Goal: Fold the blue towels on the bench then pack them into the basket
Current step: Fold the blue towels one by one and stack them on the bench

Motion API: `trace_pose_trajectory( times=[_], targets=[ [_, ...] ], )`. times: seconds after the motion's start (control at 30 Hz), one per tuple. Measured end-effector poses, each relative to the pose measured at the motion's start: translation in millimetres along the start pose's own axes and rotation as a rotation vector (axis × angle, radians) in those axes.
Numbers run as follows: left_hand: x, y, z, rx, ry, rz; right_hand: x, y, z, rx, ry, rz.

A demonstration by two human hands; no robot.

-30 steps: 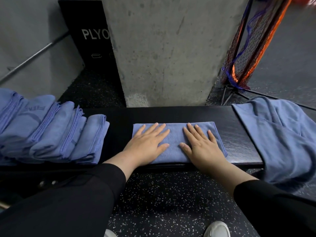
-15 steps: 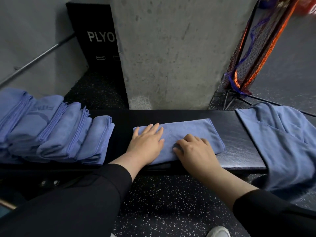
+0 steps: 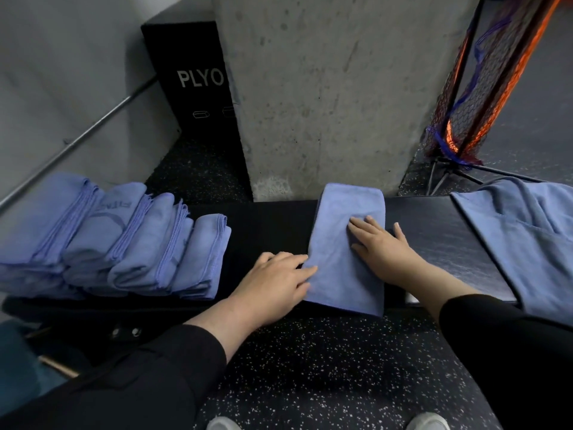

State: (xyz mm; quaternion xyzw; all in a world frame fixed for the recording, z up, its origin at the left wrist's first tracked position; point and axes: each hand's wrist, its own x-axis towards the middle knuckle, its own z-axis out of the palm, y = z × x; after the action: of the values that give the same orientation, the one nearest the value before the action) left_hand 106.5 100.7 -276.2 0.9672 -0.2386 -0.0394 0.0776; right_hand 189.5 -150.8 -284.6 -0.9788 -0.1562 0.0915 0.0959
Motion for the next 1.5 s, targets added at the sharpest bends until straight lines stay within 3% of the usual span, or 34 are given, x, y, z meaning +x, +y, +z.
trace_pose_trajectory(
  times=[0.2,0.4,0.53,0.63,0.77,0.93,1.13,1.3,1.43,1.5],
  targets=[
    [1,-1,-4,-0.039,0.047,0.079,-34,-1,-8,0.035,0.305,-0.241],
    [-2,6,-7,-0.038,0.006,0.072,-86,11,1,-0.069,0.072,-0.418],
    [-7,10,-8,0.025,-0.022,0.083,-97,13,7,-0.07,0.093,-0.374],
    [-7,16,-8,0.035,-0.034,0.09,-99,2,1,0.089,0.155,-0.267],
    [-5,19,-10,-0.074,-0.006,0.067,-108,-6,-20,0.357,0.045,-0.07],
    [-11,21,-30,-0.582,0.051,-0.139,-112,-3,-34,0.573,0.095,-0.004],
    [-6,32,-47,-0.944,0.117,-0.259,-106,-9,-45,0.793,0.149,0.037],
    [16,32,-42,-1.298,0.097,-0.34,-77,0,-42,0.771,0.233,0.199],
    [44,27,-36,-1.21,0.171,-0.402,-48,17,-34,0.735,0.289,0.291],
    [58,24,-32,-0.929,0.194,-0.455,-37,24,-28,0.695,0.292,0.327]
  ],
)
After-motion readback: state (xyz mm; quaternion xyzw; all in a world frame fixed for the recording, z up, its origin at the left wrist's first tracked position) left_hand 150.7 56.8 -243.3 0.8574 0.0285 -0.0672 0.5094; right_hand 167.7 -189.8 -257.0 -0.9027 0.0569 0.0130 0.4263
